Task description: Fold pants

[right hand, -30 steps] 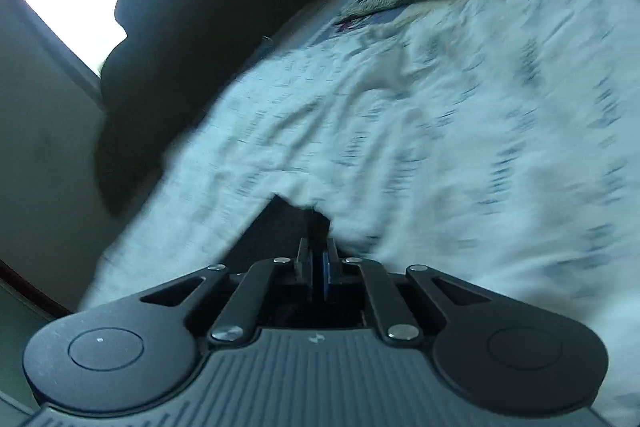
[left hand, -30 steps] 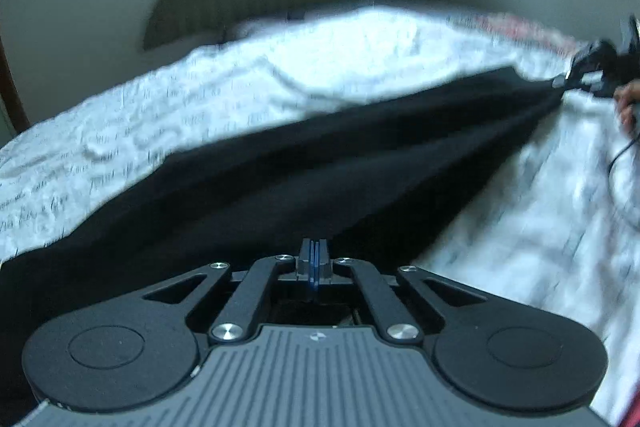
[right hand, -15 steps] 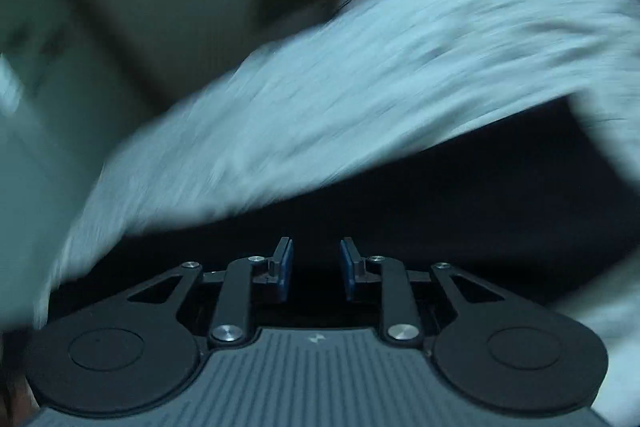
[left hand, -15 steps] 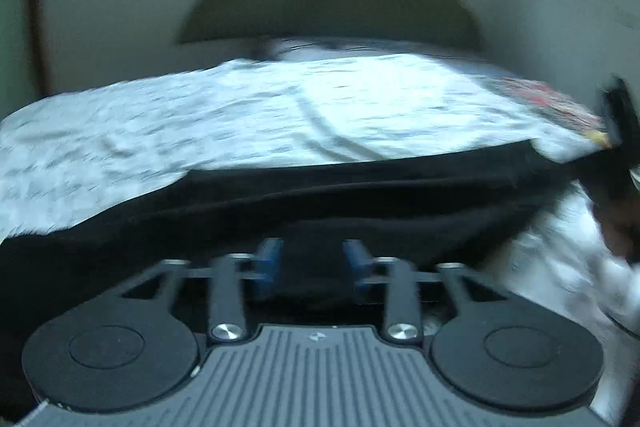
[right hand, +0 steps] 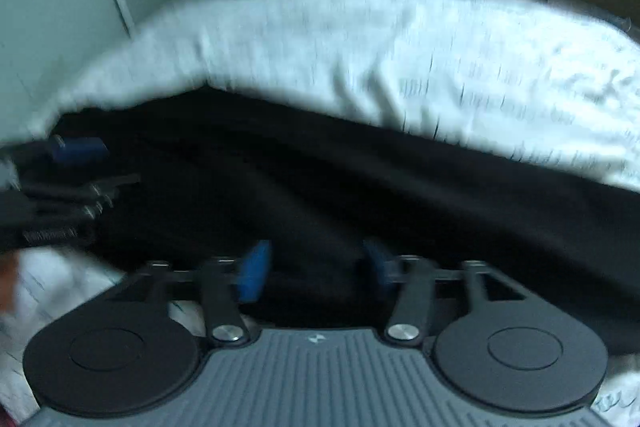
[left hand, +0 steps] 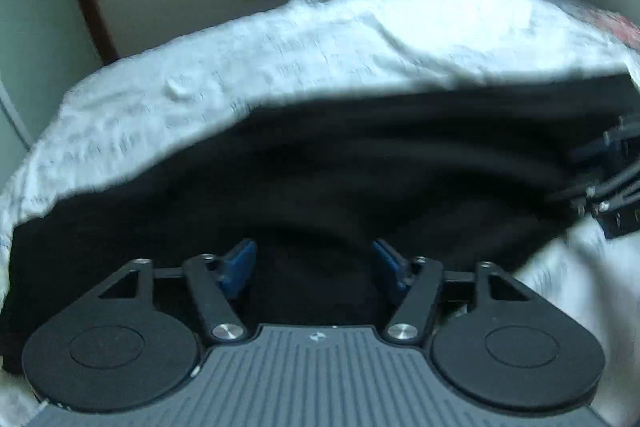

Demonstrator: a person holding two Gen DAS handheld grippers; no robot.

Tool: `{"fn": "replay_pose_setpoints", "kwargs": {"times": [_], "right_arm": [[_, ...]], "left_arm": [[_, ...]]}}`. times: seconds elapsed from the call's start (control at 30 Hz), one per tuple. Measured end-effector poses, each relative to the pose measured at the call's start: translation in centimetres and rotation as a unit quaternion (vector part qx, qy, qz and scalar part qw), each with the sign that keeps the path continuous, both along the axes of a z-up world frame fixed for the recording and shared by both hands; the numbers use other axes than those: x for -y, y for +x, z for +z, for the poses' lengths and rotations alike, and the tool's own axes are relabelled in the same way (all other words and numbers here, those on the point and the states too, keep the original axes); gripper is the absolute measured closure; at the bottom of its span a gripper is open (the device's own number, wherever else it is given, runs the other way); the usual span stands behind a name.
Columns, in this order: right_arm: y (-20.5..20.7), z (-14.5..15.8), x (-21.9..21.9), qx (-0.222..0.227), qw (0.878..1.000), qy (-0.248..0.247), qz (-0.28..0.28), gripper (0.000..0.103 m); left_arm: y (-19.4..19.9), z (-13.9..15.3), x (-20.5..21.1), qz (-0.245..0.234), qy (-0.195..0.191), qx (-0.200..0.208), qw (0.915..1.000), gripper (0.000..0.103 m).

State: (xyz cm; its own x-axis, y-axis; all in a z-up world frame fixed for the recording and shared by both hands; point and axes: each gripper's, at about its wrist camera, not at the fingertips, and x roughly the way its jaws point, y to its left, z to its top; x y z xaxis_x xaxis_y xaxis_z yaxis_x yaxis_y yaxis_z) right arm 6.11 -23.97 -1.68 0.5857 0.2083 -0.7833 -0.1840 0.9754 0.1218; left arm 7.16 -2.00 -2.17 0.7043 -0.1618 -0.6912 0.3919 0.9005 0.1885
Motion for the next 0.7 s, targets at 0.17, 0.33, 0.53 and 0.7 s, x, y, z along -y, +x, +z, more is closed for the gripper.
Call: {"fn": "replay_pose_setpoints", "kwargs": {"times": [0.17,0.33,0.53,0.7], "right_arm": [[-3.4,1.4,-1.3,0.015,0.997,-0.063,0.041,0.038],[-1.5,2.2,-2.1,0.049,0.999,0.001,0.009,0.029],[-3.7,0.5,-2.4,0.03,0.999,-0.038,-0.007,0.025],[-9.4,3.5,5.0,0.117,0.986,0.046,-0.107,0.019]], "left_arm": [[-2.1,1.6,-1.4,0.009,-0.037,0.073,0.9966,0.031],[0.1,-0.3,-0.9,0.046,0.0,0.035,0.9983,0.026],[-3.0,1.6,-2.7,0.066,-0.068,0.074,0.9928,0.018],[-1.9,1.0,-2.4,0.109,-0.082,0.084,0.987,0.004]]}}
